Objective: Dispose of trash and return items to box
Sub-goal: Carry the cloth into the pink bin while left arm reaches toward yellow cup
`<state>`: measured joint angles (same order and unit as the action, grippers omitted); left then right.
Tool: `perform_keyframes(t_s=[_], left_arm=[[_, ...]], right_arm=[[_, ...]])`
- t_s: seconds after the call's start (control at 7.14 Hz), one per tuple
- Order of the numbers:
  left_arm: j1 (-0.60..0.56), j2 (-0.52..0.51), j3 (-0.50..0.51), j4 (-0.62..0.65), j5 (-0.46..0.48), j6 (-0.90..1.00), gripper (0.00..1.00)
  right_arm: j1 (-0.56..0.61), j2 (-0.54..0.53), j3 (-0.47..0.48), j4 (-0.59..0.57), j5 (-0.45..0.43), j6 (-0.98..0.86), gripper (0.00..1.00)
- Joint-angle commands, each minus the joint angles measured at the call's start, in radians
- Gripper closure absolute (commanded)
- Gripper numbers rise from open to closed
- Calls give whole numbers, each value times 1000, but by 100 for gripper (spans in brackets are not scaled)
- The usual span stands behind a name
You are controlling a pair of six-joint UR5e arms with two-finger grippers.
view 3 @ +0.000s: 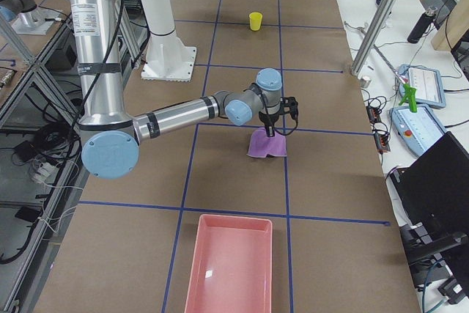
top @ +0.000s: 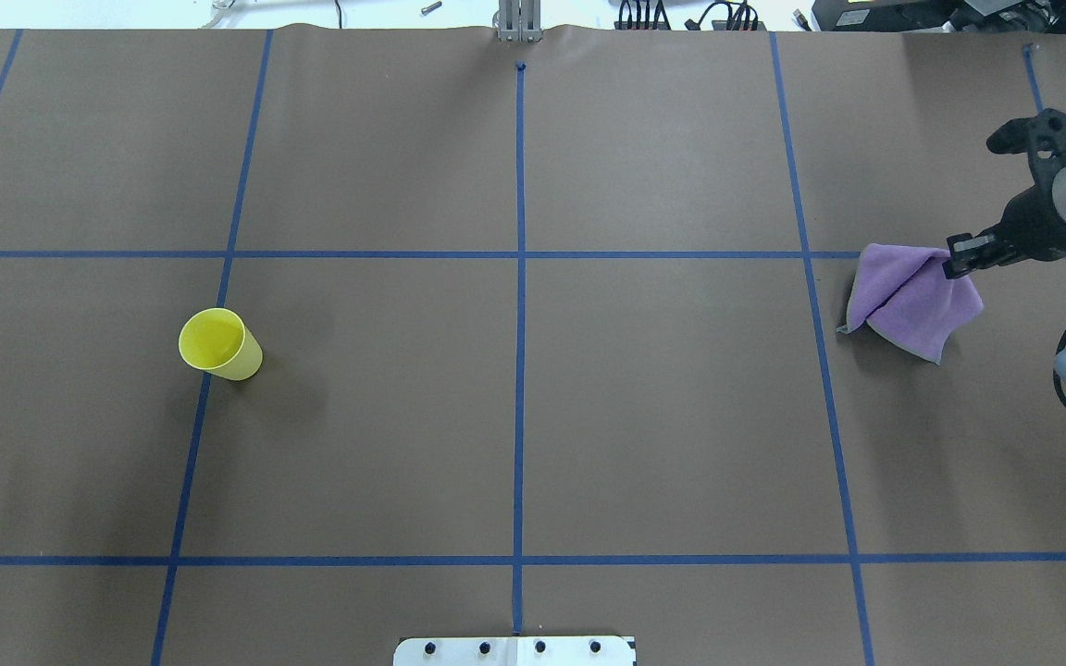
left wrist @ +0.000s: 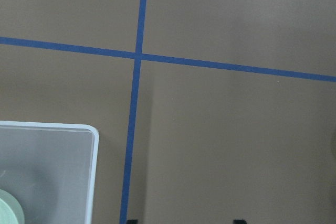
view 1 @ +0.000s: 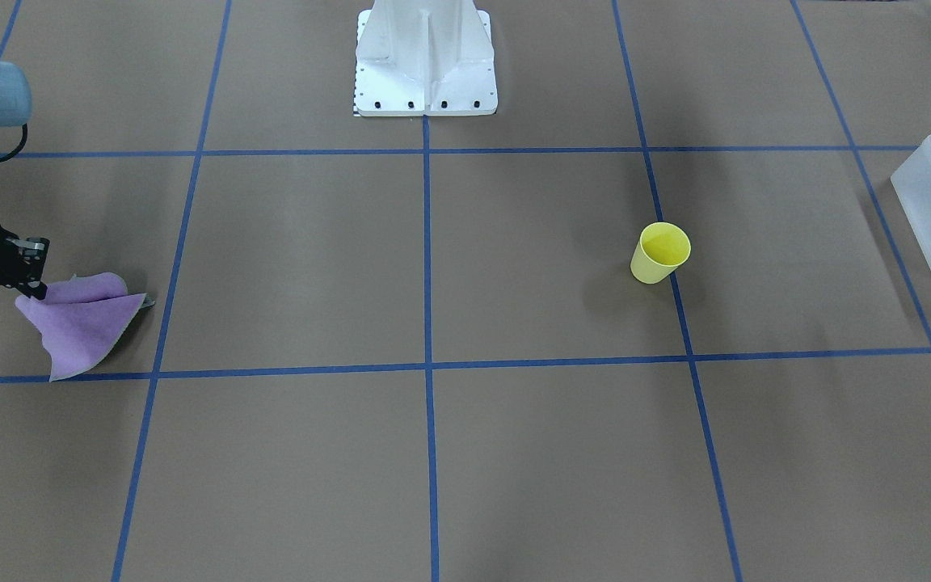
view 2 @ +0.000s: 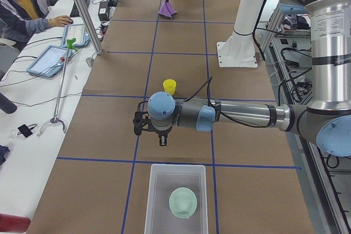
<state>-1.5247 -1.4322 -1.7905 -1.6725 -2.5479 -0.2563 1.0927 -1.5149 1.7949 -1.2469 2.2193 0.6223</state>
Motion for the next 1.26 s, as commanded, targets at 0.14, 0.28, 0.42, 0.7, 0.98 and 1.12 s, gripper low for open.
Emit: perform_keyframes(t_s=[0.14, 0.28, 0.42, 0.7, 0.98, 1.12], left_arm=[[163, -10, -7, -187, 3, -299, 32], [219, -34, -10, -219, 11, -417, 32], [245, -68, -10, -220, 12, -499, 32], [270, -118, -10, -220, 14, -588, 32], [349, -172, -39, -220, 76, -737, 32], [404, -200, -61, -219, 124, -827, 32]], right_arm=[[339, -80, 170, -350, 143, -418, 100], [458, -88, 176, -509, 143, -632, 100], [566, -82, 164, -633, 137, -783, 100], [743, -117, 123, -713, 82, -1012, 100], [782, -134, 29, -704, 4, -1168, 100], [782, -136, -27, -698, -28, -1209, 100]])
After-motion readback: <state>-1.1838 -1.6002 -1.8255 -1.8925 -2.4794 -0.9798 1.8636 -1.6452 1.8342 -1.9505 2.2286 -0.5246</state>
